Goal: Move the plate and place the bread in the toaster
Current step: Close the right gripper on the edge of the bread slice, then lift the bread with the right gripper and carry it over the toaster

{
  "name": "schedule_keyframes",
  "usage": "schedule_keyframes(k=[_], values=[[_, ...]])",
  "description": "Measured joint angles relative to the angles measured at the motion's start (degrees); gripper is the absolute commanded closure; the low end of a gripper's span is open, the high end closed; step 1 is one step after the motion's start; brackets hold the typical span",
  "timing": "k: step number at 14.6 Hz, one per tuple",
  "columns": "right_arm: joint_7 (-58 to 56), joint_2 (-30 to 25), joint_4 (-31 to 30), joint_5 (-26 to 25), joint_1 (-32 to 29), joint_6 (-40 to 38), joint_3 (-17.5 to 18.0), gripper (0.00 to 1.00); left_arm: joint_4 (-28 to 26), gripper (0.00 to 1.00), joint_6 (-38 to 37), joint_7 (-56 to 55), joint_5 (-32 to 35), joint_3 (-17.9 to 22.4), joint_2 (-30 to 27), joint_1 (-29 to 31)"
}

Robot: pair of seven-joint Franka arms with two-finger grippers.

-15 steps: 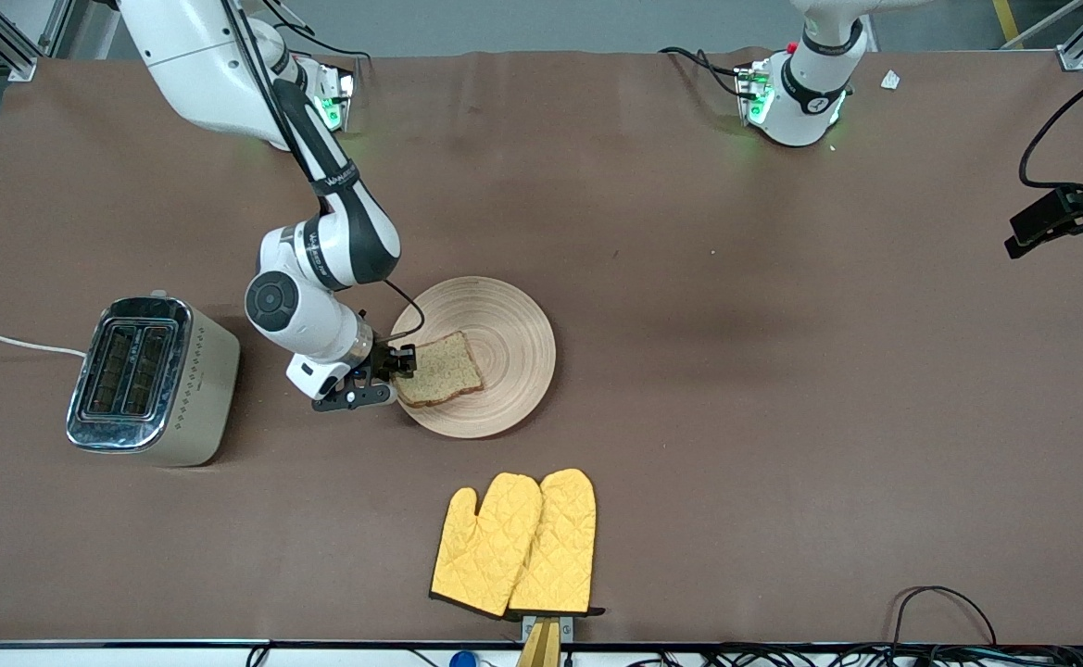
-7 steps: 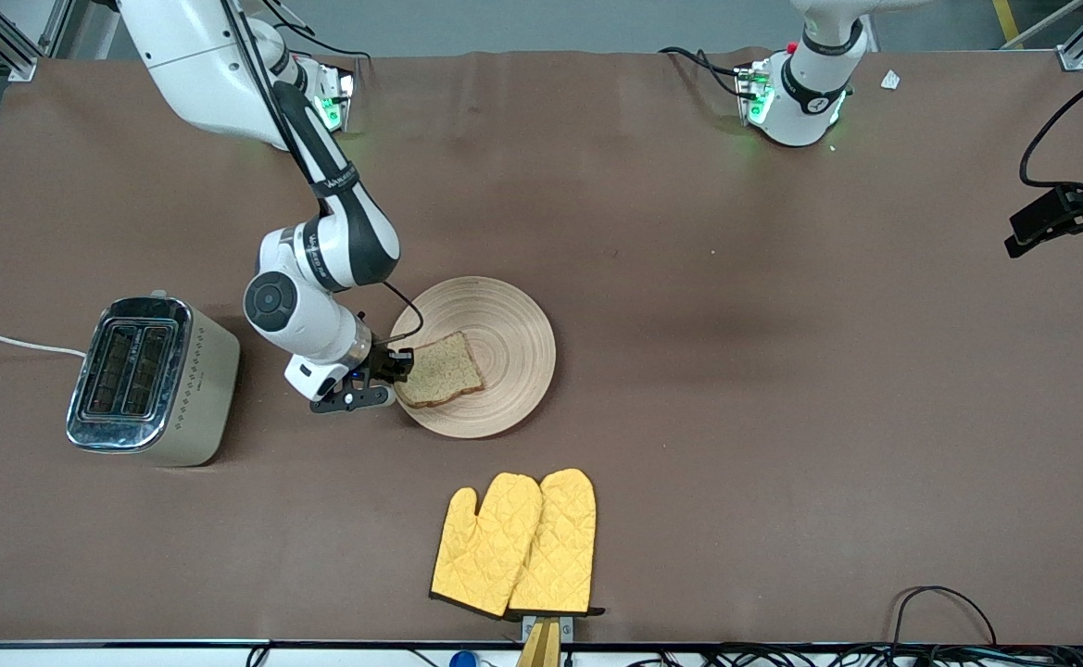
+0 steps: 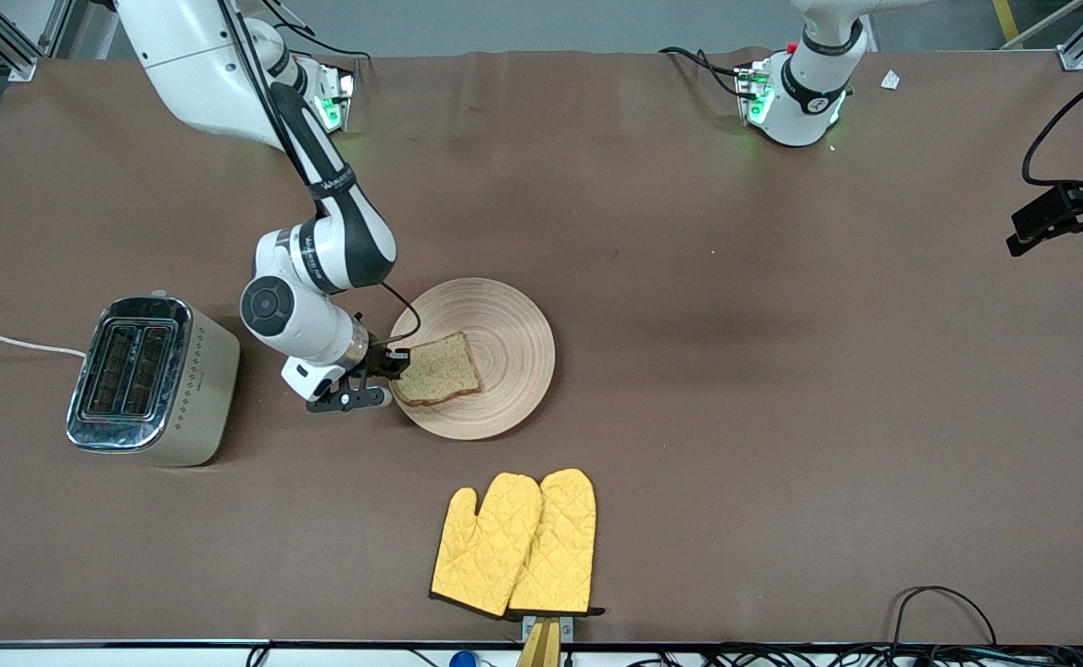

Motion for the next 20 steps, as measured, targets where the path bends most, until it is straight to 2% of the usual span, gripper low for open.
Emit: schedule_keyframes(k=[3, 6, 12, 17, 20], values=[[6.5, -1.7, 3.8, -4.4, 0.1, -11.0, -2.6, 1.00, 0.0, 0.00, -0.4, 0.0, 0.0, 0.0, 0.0, 0.0], [11.8, -5.2, 9.2, -10.2, 0.1, -23.9, -3.4, 1.00, 0.0, 0.00, -0.5, 0.0, 0.0, 0.1, 0.0, 0.0], [22.6, -12.5, 14.2, -30.9, 0.3, -39.9, -3.4, 1.00, 0.0, 0.00, -0.5, 0.0, 0.0, 0.1, 0.0, 0.0], [28.9, -13.9, 15.4, -49.4, 2.7, -50.0, -3.2, 1.00, 0.1, 0.00, -0.5, 0.0, -0.2, 0.1, 0.6, 0.0], [31.0, -13.9, 13.4, -57.6, 4.4, -52.3, -3.2, 1.00, 0.4, 0.00, -0.5, 0.0, -1.0, 0.1, 1.1, 0.0]])
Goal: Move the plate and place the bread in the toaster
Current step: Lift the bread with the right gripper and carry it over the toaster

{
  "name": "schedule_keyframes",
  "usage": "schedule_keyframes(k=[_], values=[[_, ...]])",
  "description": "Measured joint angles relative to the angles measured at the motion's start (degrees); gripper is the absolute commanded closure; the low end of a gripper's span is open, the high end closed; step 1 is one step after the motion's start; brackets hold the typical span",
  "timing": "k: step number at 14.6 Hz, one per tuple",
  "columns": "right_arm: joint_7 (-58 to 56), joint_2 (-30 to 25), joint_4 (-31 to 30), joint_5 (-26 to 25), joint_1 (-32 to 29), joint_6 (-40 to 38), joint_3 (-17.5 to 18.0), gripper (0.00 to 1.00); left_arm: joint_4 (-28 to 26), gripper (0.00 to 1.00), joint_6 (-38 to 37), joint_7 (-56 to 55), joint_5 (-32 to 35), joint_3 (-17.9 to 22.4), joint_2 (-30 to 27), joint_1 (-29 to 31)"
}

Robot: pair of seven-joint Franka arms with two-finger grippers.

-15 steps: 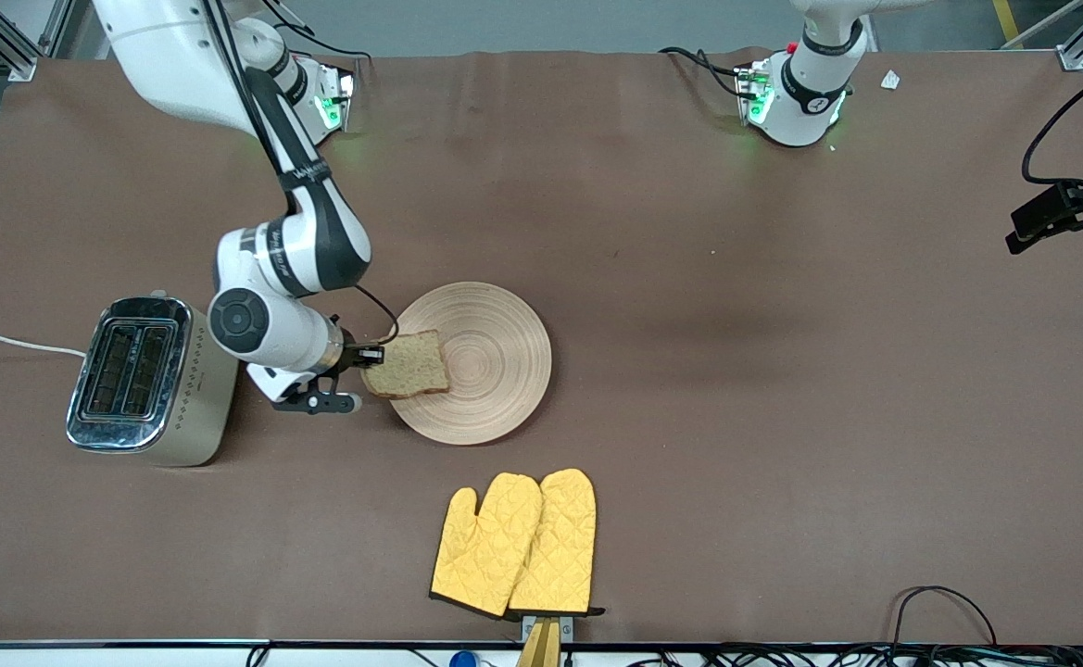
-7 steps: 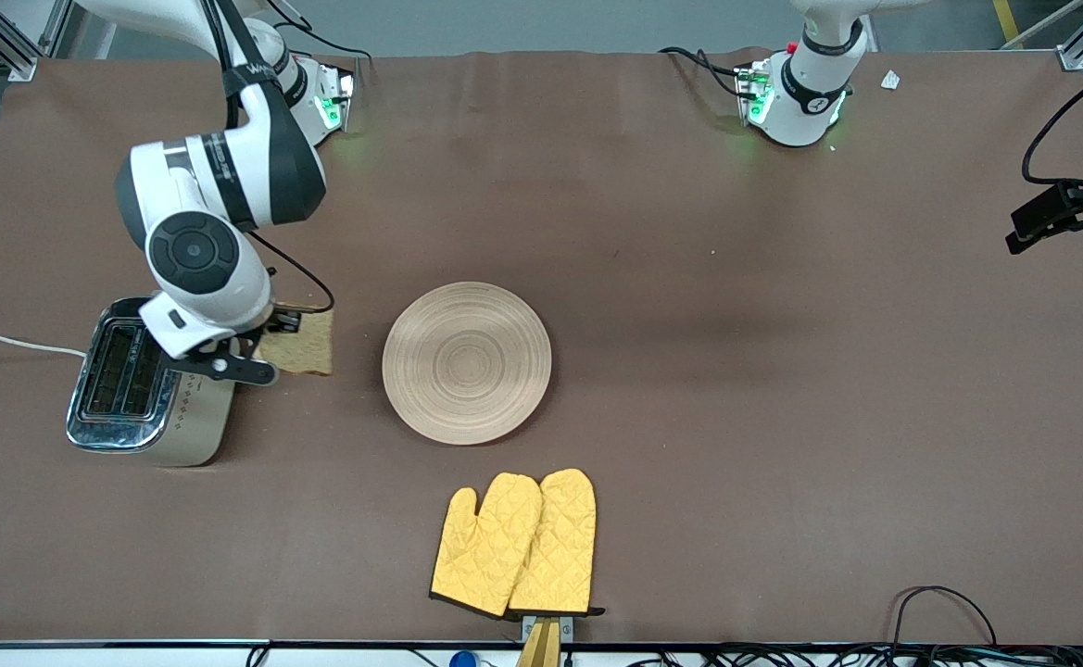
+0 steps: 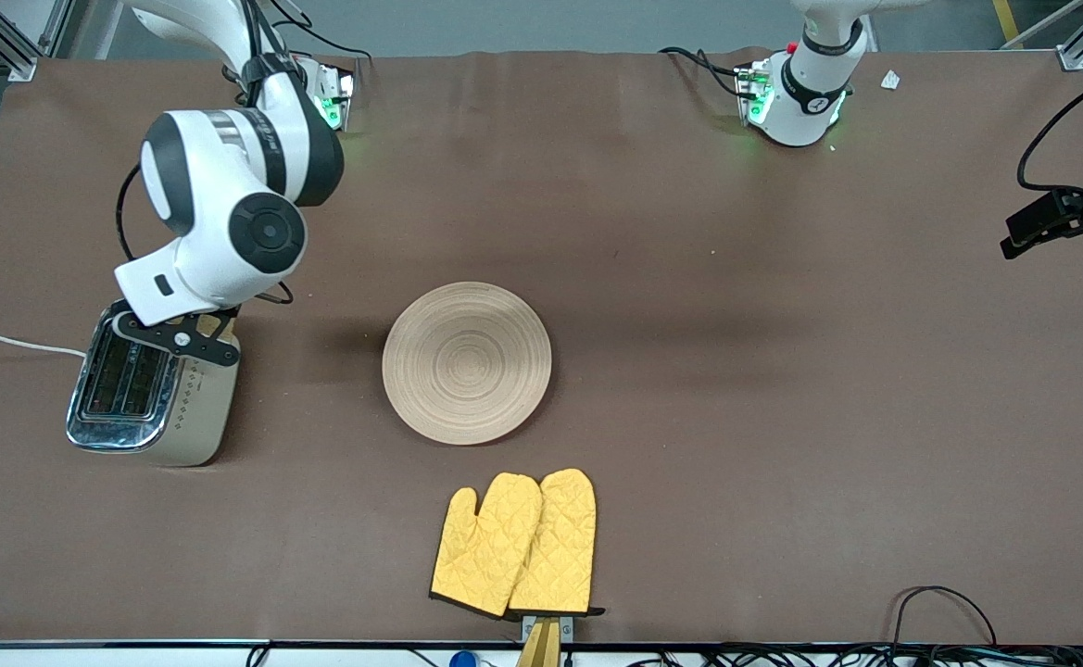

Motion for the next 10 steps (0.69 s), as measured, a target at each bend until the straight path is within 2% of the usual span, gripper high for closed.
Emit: schedule_keyframes(k=[5, 10], values=[[0.9, -1.0, -3.5, -7.7, -2.0, 3.0, -1.0, 1.00, 0.2, 0.00, 0.0, 0.0, -0.2, 0.1, 0.0, 0.9], [2.0, -1.6, -4.8, -10.5, -7.0, 7.6, -1.2, 1.00, 0.2, 0.00, 0.0, 0.0, -3.4, 0.3, 0.0, 2.0]])
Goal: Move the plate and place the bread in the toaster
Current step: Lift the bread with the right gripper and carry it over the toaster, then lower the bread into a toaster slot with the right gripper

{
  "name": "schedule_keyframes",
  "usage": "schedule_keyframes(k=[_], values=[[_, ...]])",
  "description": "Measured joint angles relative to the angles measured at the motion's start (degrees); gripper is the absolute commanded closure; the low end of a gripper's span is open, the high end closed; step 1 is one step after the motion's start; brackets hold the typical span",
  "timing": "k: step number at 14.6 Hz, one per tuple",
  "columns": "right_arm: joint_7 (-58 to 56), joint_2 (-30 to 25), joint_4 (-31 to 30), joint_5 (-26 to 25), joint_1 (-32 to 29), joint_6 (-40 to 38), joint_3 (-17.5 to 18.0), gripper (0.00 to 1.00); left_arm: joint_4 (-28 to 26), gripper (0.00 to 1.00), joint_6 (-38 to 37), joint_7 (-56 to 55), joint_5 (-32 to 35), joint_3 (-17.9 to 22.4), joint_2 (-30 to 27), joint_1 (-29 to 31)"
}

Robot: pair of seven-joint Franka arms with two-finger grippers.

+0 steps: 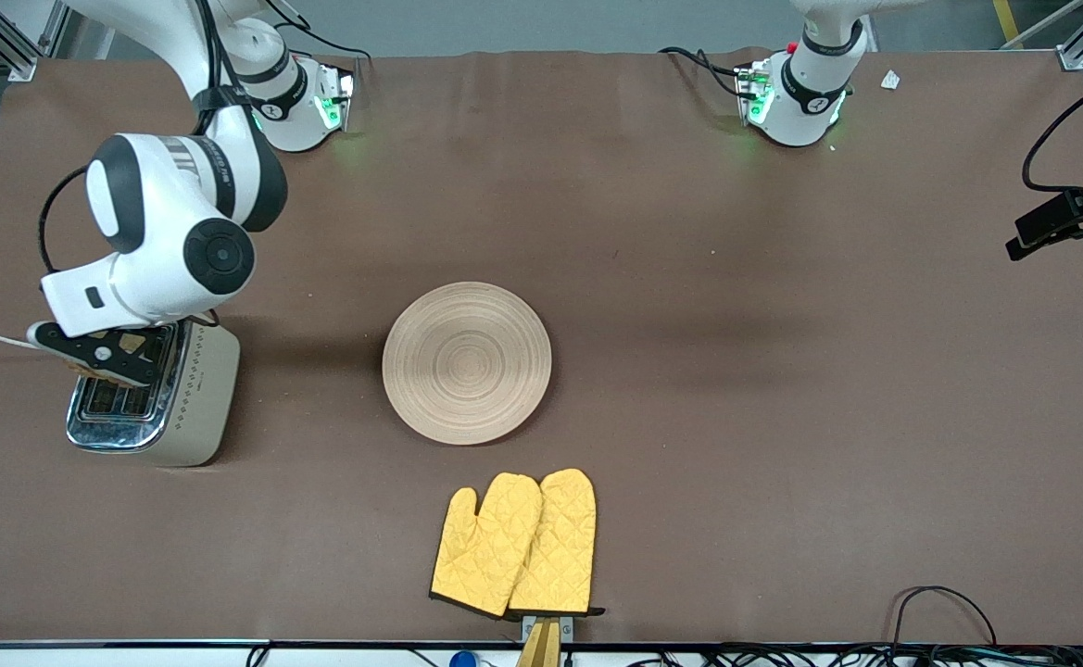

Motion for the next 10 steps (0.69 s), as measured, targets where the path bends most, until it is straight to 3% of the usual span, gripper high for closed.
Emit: schedule_keyframes(k=[10], values=[[2.5, 1.2, -1.8, -0.7, -1.4, 3.3, 0.2, 1.00, 0.0, 0.00, 0.0, -3.6, -1.0, -0.9, 0.0, -0.6]])
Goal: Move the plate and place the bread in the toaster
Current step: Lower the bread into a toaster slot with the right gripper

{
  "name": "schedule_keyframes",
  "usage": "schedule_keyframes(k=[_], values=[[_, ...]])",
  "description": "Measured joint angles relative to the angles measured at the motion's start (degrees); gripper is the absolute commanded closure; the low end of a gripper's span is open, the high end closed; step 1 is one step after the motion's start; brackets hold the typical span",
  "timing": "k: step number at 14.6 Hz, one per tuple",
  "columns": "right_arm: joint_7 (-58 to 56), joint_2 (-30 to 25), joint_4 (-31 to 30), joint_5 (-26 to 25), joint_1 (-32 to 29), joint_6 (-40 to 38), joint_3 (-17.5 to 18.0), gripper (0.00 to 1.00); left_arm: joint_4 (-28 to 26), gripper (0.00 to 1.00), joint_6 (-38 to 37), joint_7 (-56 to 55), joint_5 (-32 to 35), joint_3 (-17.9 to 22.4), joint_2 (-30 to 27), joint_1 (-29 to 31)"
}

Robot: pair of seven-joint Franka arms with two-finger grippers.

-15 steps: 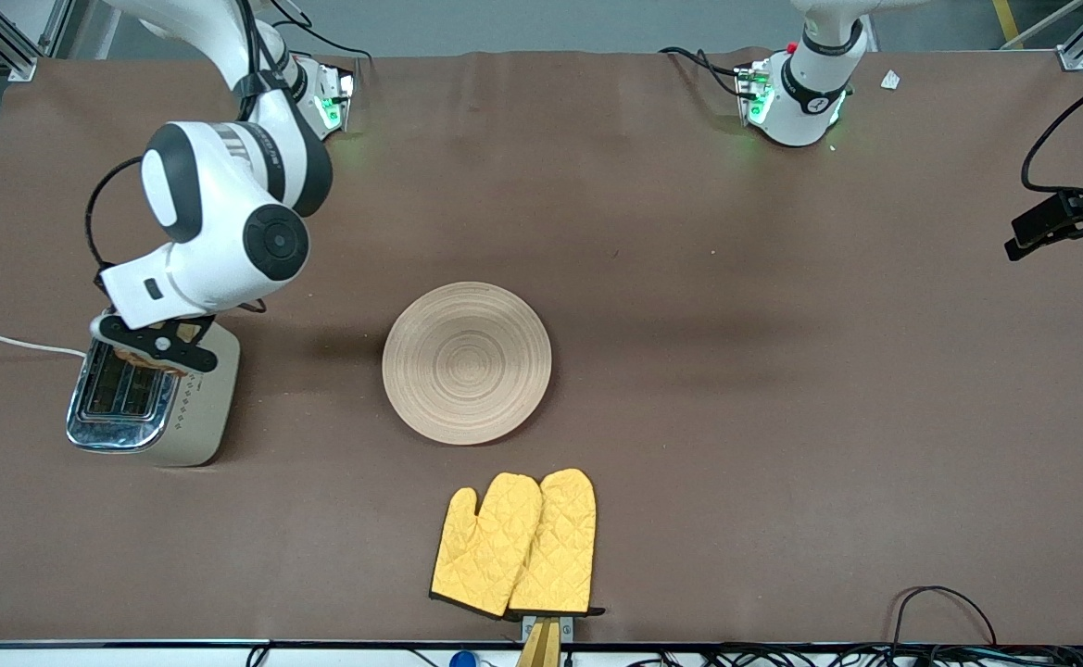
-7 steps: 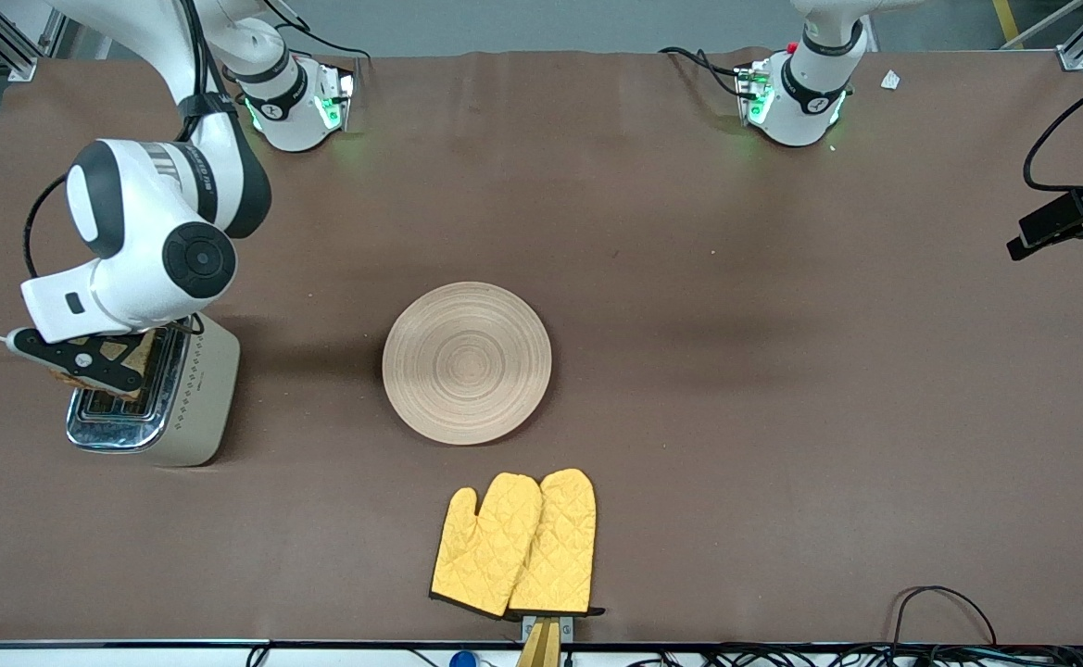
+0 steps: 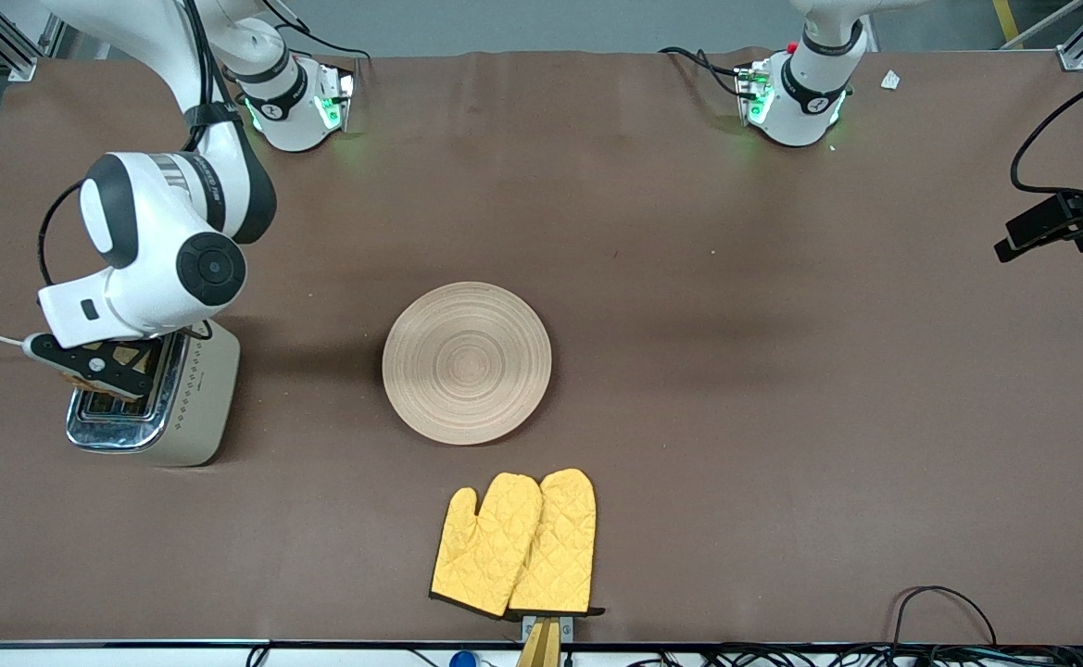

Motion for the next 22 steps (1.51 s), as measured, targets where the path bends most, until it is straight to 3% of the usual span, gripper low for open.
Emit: schedule_keyframes(k=[14, 22], values=[[0.2, 1.1, 0.0, -0.2, -1.3, 2.9, -0.1, 1.00, 0.0, 0.00, 0.0, 0.1, 3.9, -2.4, 0.0, -0.2], [1.0, 5.5, -0.1, -0.2, -2.1, 6.3, 0.1, 0.99, 0.0, 0.00, 0.0, 0.1, 3.9, -2.4, 0.0, -0.2]])
